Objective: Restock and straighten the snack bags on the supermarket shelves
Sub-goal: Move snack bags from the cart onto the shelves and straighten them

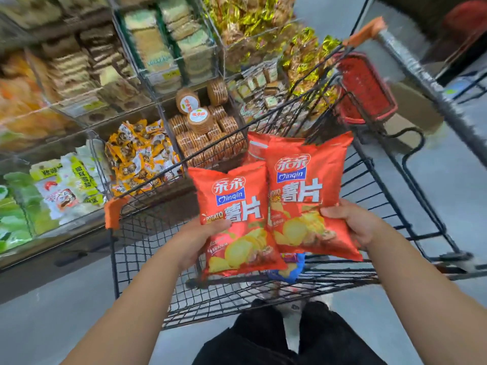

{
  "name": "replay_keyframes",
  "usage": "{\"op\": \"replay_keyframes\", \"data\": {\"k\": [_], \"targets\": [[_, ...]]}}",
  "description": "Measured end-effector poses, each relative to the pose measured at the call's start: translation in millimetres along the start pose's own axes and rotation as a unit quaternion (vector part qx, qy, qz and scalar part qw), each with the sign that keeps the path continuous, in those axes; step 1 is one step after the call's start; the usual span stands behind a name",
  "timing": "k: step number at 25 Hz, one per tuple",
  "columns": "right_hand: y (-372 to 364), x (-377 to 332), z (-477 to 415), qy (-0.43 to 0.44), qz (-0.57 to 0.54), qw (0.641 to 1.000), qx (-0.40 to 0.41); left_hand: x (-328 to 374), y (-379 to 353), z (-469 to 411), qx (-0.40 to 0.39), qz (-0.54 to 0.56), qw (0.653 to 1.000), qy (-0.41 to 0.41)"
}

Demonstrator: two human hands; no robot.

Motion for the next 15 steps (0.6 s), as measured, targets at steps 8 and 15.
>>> {"op": "replay_keyframes", "data": {"k": [8,15], "targets": [[9,2,91,0.069,-0.106,0.991,0.032,20,-61,47,-0.056,-0.131,0.989,-0.041],[45,1,174,0.178,-0.050,0.973,0.136,5,-125,84,-0.072,-0.188,0.978,-0.059]]}}
Point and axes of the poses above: each hand's wrist, its own z-axis away from the middle knuckle, its own y-axis out of the back of the hand, x = y × z, the point moved 7 cm from there along -z, towards the middle knuckle, and after that the axes turned 15 degrees about y, right-handed, at the moved point
